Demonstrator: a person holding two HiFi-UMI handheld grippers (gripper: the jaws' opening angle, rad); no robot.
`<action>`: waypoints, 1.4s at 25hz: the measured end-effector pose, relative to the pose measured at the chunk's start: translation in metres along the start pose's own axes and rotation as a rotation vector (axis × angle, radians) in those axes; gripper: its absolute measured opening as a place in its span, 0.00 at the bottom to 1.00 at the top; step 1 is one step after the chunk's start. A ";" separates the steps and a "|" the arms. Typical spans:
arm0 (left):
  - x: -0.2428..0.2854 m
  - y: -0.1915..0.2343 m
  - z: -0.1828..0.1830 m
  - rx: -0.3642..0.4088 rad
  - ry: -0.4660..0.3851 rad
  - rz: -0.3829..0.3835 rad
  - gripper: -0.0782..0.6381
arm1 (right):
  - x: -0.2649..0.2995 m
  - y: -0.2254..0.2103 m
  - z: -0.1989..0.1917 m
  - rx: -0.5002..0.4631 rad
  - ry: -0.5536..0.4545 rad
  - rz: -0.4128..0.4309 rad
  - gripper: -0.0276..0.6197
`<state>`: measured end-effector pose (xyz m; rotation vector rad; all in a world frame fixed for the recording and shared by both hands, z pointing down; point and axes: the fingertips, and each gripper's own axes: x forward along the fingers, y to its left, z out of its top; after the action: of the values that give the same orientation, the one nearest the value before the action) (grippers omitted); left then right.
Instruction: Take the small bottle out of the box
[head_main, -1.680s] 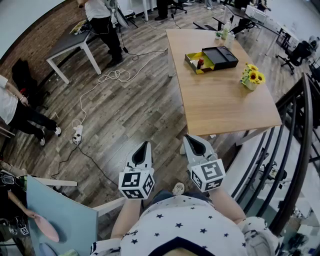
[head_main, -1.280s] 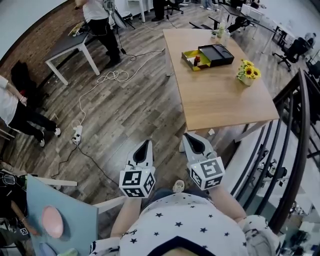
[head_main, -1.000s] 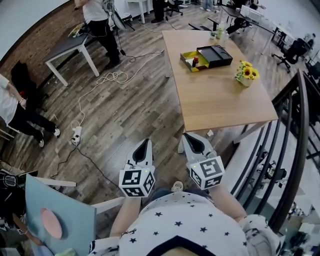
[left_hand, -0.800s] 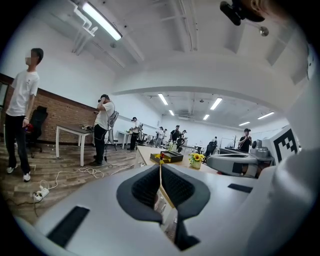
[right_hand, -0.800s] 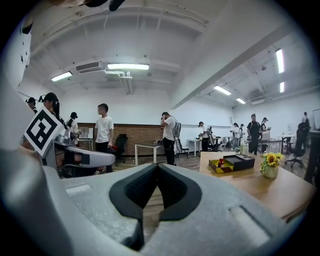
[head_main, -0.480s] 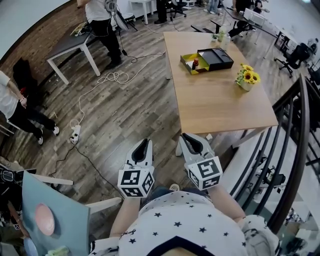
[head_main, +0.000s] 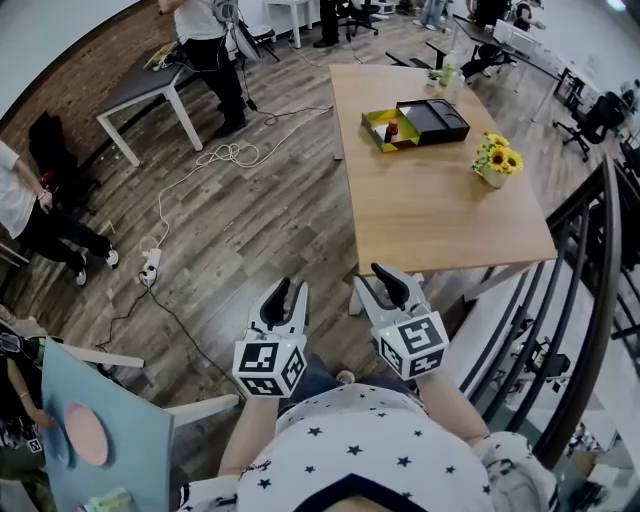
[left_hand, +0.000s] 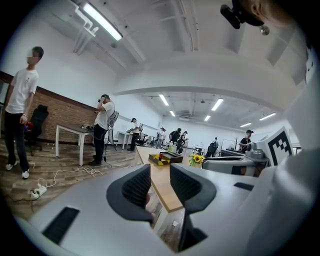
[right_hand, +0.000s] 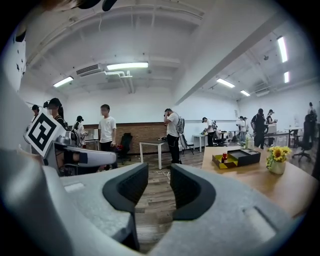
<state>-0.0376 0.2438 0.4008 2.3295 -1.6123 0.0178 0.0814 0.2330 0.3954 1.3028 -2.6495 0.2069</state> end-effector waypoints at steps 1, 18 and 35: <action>0.002 0.000 0.000 -0.002 0.000 0.001 0.27 | 0.001 -0.001 0.000 0.002 0.001 0.003 0.24; 0.095 0.058 0.022 0.002 0.009 -0.069 0.31 | 0.095 -0.050 0.014 0.034 0.004 -0.063 0.35; 0.255 0.179 0.092 0.011 0.066 -0.188 0.31 | 0.274 -0.114 0.079 0.061 -0.023 -0.197 0.35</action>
<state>-0.1231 -0.0693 0.4034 2.4519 -1.3606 0.0609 -0.0005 -0.0625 0.3849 1.5835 -2.5293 0.2469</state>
